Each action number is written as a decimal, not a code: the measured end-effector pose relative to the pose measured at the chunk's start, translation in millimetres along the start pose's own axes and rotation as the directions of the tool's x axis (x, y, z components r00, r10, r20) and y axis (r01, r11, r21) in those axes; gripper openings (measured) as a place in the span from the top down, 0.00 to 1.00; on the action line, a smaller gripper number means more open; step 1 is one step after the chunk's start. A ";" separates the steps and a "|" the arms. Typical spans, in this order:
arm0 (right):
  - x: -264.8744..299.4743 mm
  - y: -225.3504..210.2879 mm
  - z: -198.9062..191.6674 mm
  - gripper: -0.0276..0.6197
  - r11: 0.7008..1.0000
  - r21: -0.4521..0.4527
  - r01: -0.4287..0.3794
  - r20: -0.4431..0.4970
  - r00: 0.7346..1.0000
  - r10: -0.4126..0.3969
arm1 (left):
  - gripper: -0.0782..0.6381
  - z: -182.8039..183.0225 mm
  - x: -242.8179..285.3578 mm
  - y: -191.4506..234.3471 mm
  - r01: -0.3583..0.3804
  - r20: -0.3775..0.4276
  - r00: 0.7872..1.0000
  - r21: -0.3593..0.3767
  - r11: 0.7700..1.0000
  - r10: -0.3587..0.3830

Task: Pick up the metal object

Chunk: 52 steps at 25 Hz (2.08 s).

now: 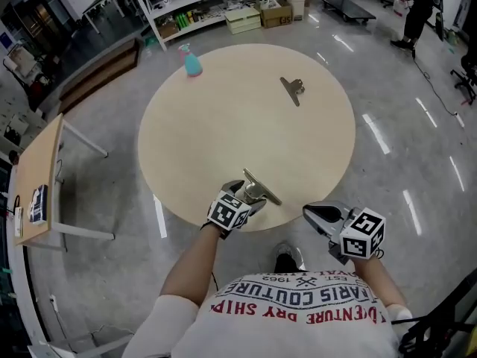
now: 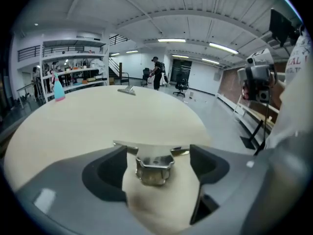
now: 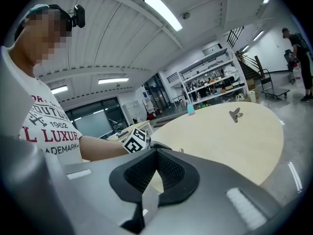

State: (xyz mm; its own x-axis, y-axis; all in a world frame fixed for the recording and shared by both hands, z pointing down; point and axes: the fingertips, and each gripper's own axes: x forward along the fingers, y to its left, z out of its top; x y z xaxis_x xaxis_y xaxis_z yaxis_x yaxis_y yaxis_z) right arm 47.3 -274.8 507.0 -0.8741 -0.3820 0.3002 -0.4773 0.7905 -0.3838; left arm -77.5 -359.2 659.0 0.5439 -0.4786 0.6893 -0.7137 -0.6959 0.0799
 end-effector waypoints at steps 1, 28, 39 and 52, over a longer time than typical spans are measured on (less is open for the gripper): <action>-0.4 -3.9 -0.9 0.96 1.000 0.007 0.004 -0.004 1.000 -0.004 | 0.35 -4.0 5.9 1.1 0.010 -0.012 1.000 -0.007 1.000 -0.010; -2.9 -3.9 -3.3 0.96 1.000 0.008 0.020 -0.003 1.000 -0.020 | 0.49 39.3 -37.2 -39.7 0.068 0.193 0.979 -0.016 0.998 -0.063; -22.9 48.6 50.8 0.96 0.991 -0.133 -0.012 0.134 0.991 0.030 | 0.49 109.2 -199.7 -113.6 0.050 0.467 0.880 0.095 0.994 -0.089; -14.2 79.6 58.7 0.96 0.982 -0.176 -0.066 0.143 0.985 0.092 | 0.49 99.3 -221.2 -125.3 0.010 0.468 0.882 0.100 0.995 -0.056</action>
State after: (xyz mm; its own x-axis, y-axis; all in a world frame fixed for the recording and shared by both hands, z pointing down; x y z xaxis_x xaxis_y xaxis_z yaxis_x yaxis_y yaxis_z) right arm 16.4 -234.6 420.9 -0.9181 -0.3724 0.1359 -0.3953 0.8859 -0.2428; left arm -64.6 -219.3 425.0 0.7264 -0.6337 0.2662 -0.6603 -0.7509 0.0142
